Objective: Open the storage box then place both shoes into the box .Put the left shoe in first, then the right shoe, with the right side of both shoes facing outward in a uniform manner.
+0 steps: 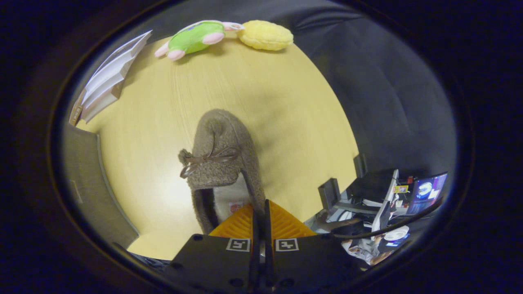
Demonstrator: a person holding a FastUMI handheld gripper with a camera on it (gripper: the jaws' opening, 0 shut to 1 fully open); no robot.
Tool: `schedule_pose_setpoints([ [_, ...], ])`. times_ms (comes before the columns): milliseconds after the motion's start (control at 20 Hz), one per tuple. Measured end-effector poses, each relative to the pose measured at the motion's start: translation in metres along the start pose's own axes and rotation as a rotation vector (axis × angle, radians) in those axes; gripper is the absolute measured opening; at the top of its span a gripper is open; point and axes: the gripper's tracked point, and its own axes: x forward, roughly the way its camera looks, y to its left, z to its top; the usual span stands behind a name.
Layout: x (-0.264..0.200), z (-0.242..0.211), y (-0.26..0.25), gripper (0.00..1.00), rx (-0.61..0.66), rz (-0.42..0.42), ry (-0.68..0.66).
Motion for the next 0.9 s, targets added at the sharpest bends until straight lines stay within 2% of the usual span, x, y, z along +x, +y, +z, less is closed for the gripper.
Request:
schedule_pose_setpoints([
  [350,-0.091,0.003,-0.002,0.09,0.006,-0.126,-0.066],
  [600,-0.168,0.018,0.018,0.09,-0.074,-0.228,-0.155],
  [900,-0.26,0.037,0.094,0.09,-0.134,-0.211,-0.298],
])
